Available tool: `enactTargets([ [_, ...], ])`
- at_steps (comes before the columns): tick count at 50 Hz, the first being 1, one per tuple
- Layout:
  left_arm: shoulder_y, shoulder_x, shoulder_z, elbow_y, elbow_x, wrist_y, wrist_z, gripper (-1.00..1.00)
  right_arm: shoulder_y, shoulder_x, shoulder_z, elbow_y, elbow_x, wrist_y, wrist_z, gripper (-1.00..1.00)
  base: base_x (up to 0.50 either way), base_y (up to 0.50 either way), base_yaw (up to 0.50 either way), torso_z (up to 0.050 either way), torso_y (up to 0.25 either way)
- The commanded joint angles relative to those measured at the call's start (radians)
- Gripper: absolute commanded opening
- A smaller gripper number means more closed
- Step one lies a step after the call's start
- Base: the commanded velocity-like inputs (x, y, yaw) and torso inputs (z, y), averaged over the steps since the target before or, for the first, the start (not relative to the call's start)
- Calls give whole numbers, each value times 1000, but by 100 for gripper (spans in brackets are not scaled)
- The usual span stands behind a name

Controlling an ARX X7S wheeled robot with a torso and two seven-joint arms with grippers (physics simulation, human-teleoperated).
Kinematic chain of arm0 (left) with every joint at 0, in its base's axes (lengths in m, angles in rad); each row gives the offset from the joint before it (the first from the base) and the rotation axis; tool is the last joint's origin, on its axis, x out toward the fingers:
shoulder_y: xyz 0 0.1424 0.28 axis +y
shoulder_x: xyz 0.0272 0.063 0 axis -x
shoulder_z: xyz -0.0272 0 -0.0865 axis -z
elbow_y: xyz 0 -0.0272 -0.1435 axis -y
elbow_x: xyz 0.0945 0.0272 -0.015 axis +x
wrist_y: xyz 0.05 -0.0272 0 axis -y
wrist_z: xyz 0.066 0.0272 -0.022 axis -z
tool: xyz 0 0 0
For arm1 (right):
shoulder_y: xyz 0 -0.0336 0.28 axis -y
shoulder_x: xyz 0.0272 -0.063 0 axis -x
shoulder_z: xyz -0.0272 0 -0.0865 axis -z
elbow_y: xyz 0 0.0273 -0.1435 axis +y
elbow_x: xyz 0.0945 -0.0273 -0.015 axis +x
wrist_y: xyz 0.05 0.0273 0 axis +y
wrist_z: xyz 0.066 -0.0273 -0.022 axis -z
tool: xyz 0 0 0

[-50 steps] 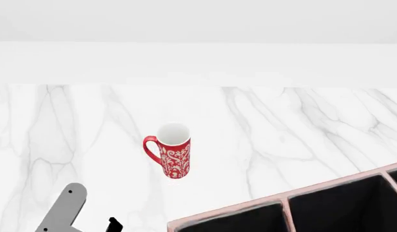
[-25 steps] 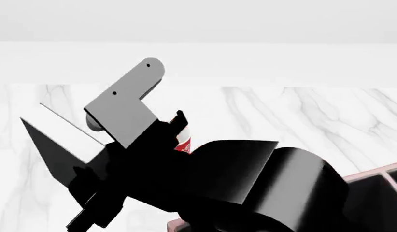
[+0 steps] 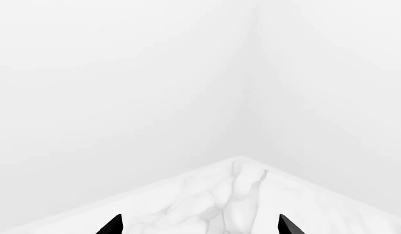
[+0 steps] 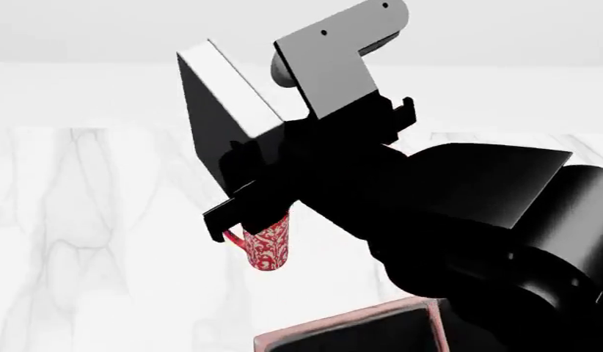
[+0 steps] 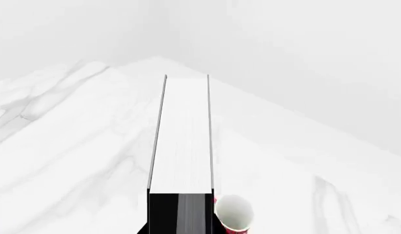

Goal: Pick up the book and place it in the right compartment of the caddy.

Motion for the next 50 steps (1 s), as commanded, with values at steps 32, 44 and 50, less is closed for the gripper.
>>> enactTargets([
  [32, -4, 21, 35, -14, 29, 22, -5, 100, -307, 368, 545, -195, 163, 69, 600, -100, 0, 0, 0, 0, 2],
  [44, -5, 17, 31, -14, 21, 16, -7, 100, -487, 439, 721, -269, 263, 51, 684, -100, 0, 0, 0, 1, 2],
  [50, -8, 14, 30, -9, 16, 10, -10, 100, -553, 457, 774, -303, 277, 43, 706, -100, 0, 0, 0, 0, 2],
])
